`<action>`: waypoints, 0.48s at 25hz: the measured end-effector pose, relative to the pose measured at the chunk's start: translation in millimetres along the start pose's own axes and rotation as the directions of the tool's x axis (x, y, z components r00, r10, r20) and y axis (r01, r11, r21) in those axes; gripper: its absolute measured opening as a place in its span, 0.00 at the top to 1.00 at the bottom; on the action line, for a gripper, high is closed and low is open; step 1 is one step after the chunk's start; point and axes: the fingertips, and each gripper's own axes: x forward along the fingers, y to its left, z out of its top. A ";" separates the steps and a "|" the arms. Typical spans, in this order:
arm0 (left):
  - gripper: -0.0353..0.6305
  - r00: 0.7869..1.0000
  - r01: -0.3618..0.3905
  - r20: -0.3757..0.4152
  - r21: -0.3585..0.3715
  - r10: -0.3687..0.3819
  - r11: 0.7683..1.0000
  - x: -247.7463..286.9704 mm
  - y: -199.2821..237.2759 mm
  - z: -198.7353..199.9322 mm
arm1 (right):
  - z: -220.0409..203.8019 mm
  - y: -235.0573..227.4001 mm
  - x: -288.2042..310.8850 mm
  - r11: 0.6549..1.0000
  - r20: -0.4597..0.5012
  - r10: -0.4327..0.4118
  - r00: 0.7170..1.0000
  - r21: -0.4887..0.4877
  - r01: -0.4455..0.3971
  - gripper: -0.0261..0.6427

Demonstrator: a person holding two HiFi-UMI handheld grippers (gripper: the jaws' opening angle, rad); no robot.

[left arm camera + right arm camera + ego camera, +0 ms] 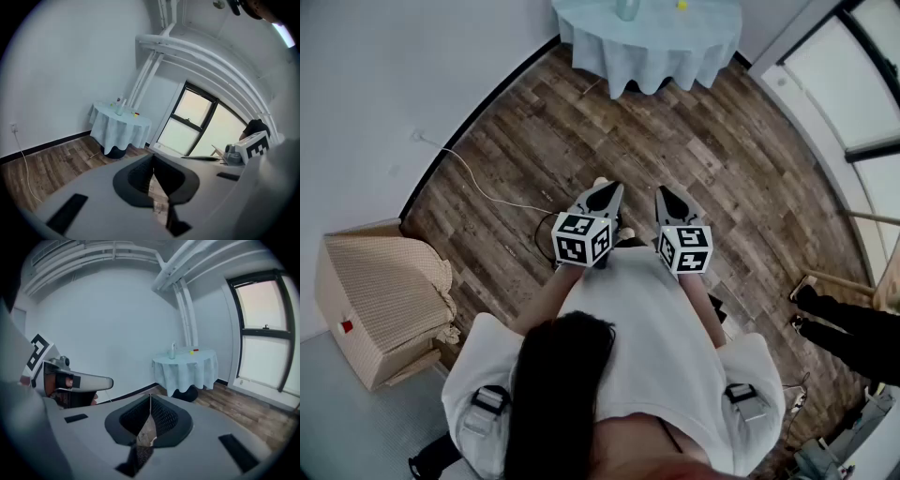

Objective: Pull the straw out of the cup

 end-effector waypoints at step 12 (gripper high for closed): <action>0.93 0.998 0.058 -0.013 0.032 -0.058 0.998 52.5 4.2 22.5 | 16.7 -33.0 21.1 0.999 0.016 -0.043 0.999 -0.001 0.043 0.91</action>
